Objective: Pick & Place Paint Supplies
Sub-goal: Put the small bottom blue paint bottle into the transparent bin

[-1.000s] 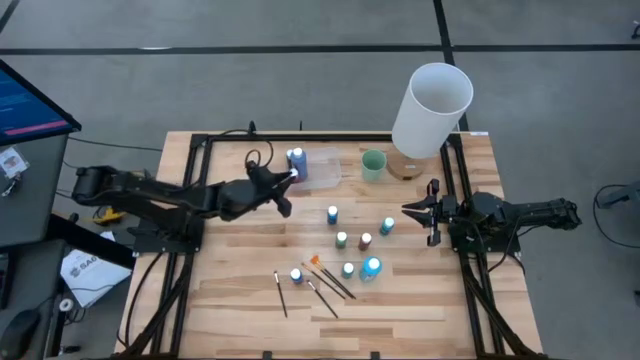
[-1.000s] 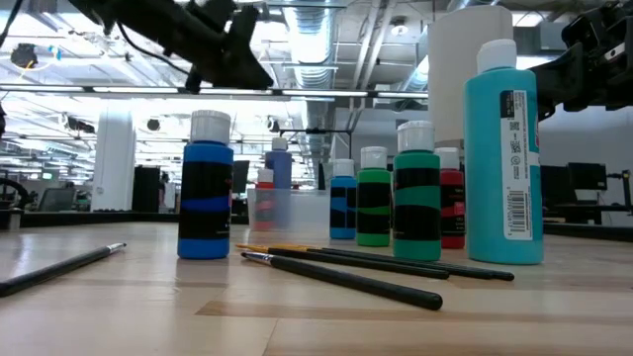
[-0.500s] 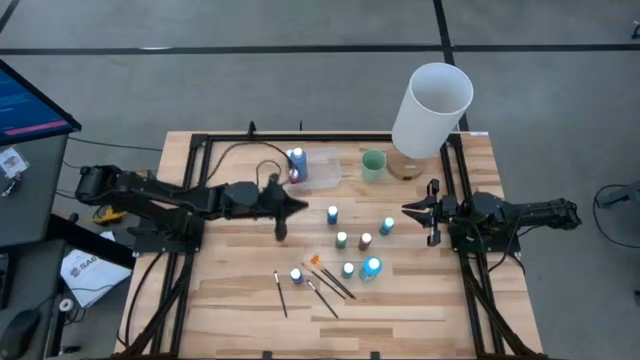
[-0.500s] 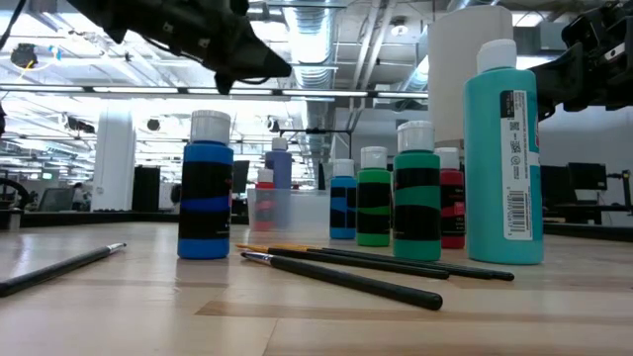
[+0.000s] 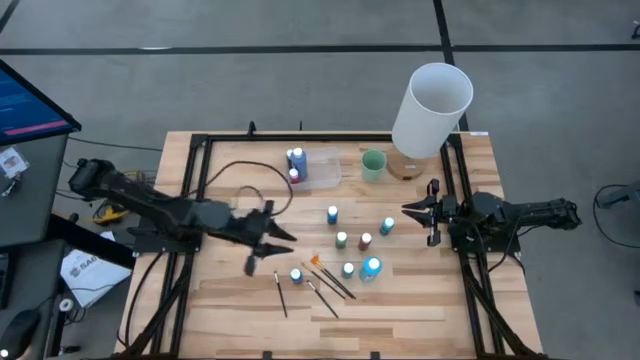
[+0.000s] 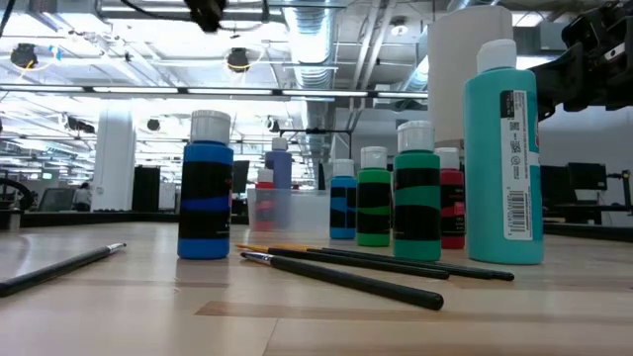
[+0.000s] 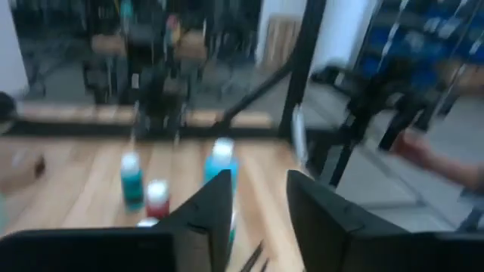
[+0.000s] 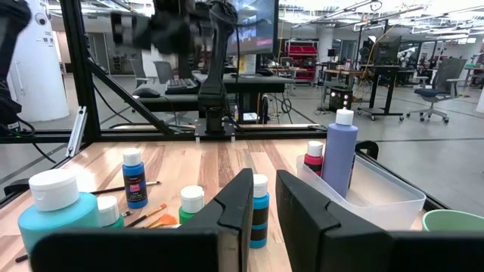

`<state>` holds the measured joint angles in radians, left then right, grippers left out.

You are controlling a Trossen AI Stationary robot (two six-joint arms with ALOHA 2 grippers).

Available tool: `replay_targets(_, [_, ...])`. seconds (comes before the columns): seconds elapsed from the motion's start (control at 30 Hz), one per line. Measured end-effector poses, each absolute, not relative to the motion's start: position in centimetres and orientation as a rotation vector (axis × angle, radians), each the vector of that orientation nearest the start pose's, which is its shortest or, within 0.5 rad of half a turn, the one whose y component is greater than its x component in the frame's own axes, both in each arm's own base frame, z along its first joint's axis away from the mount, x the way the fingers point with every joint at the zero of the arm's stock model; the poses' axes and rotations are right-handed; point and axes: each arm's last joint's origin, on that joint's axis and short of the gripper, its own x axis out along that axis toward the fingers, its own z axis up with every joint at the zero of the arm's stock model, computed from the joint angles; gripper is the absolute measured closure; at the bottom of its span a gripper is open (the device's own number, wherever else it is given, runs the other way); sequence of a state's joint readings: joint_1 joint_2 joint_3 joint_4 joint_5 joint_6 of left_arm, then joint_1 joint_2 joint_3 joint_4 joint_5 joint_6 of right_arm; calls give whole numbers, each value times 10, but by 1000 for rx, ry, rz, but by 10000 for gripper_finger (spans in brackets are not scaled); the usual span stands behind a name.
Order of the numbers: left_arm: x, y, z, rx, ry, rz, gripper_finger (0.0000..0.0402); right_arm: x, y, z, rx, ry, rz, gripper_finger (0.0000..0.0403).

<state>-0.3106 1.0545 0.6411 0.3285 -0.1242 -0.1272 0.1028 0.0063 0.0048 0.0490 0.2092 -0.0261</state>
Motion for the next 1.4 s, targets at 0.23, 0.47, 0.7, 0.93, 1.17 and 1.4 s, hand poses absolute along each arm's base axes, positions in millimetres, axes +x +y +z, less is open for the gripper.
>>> replay_targets(0.23, [173,-66,320,-44,-66,-163,297,97,4,169,-19,-46,-108,349])
replay_targets(0.47, [167,-80,289,12,114,-222,327,97,4,169,-26,-45,-108,349])
replay_targets(0.7, [186,-99,238,65,312,-253,255,97,4,169,-26,-45,-108,349])
replay_targets(0.93, [215,-108,212,60,347,-262,142,97,4,169,-26,-45,-108,349])
replay_targets(1.17, [231,-106,197,48,370,-272,99,97,4,169,-26,-45,-108,349])
replay_targets(1.4, [247,-96,188,26,415,-296,100,97,4,169,-26,-45,-108,349])
